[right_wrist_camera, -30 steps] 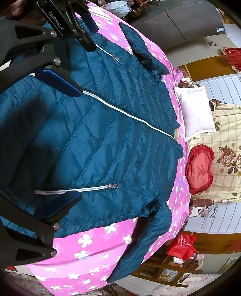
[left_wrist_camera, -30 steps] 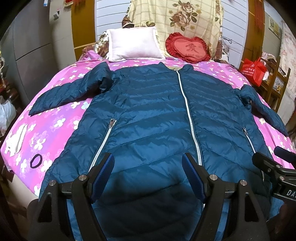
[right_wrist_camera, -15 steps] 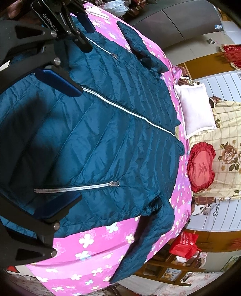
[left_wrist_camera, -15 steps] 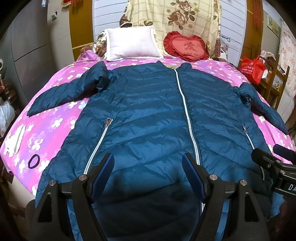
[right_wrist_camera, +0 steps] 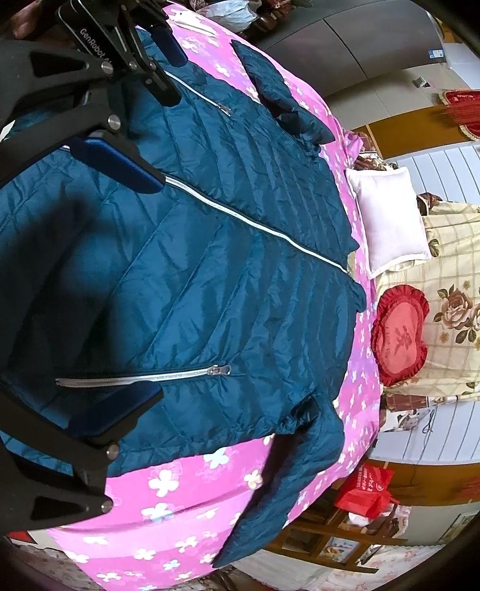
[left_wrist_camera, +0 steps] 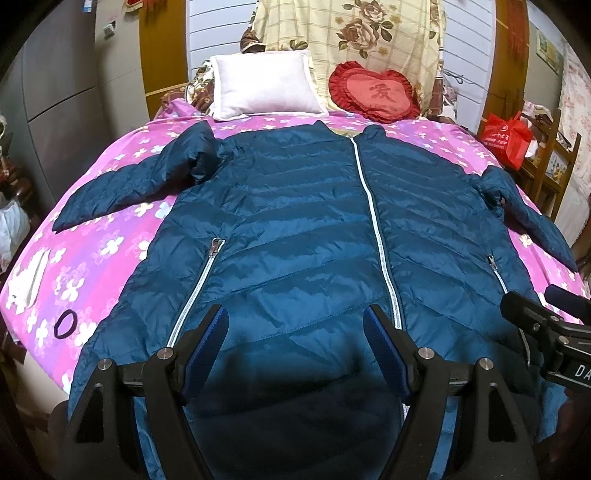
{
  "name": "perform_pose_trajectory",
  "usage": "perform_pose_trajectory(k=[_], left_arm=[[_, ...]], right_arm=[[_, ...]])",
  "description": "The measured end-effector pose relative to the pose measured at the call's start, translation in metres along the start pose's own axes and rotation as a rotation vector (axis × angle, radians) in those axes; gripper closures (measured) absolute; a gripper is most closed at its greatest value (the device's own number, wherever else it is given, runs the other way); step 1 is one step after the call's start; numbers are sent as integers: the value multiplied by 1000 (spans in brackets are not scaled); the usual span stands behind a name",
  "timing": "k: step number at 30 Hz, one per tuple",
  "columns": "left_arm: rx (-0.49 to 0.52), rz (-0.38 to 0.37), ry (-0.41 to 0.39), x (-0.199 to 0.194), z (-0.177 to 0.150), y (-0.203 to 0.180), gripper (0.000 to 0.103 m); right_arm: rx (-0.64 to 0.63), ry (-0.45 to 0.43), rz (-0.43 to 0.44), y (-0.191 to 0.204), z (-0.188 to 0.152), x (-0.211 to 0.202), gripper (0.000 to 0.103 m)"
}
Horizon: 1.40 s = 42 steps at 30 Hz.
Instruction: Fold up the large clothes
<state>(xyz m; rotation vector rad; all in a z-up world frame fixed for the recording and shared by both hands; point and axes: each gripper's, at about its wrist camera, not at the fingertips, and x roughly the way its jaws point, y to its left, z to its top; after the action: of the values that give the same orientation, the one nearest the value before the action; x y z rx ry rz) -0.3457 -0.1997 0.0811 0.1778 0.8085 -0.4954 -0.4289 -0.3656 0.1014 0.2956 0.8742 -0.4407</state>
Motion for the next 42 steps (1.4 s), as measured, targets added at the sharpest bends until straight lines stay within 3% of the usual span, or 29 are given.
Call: perform_pose_trajectory(k=[19, 42], left_arm=[[-19, 22, 2, 10, 16, 10, 64], [-60, 58, 6, 46, 61, 30, 64]], right_arm=[[4, 8, 26, 5, 10, 14, 0], [-31, -12, 44, 27, 62, 47, 0]])
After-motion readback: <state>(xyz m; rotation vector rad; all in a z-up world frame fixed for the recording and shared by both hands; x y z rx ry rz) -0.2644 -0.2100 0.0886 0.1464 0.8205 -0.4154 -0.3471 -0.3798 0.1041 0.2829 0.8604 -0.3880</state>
